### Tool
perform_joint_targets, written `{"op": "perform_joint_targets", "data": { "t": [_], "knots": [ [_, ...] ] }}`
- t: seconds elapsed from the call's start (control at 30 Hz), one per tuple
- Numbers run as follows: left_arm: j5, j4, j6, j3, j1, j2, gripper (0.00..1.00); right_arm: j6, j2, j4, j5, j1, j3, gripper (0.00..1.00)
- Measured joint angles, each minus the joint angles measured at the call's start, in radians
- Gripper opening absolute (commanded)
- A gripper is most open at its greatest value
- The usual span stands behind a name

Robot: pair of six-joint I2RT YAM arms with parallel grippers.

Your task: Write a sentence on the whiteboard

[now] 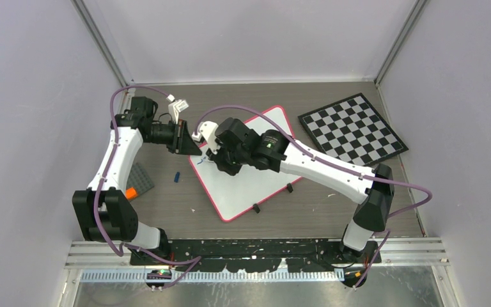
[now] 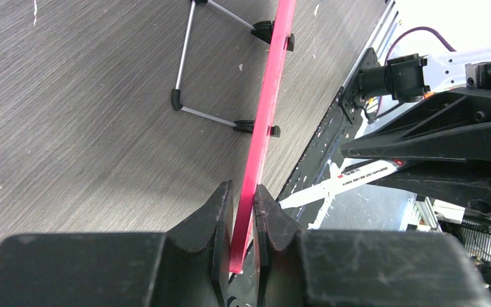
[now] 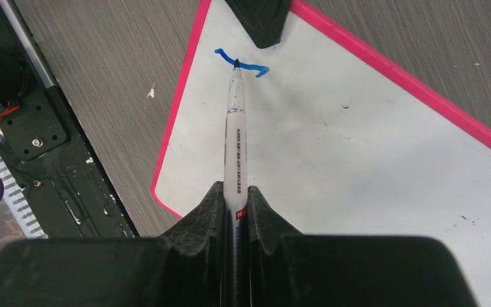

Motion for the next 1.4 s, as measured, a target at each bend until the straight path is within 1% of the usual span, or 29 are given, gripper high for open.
{"op": "perform_joint_targets", "data": {
  "t": [0.3,0.73,1.2,1.4],
  "knots": [
    [0.000,0.000,0.000,0.000,0.000,0.000,0.00,-0.004,0.014,0.000,0.031,0.000,0.011,0.00],
    [-0.002,0.000,0.003,0.000,0.000,0.000,0.00,-0.020,0.018,0.000,0.032,0.000,-0.008,0.00],
    [-0.009,0.000,0.003,0.000,0.000,0.000,0.00,-0.021,0.011,-0.002,-0.022,0.009,-0.077,0.00],
    [-0.006,0.000,0.003,0.000,0.000,0.000,0.00,-0.021,0.011,-0.019,-0.046,0.012,-0.083,0.00]
  ]
}}
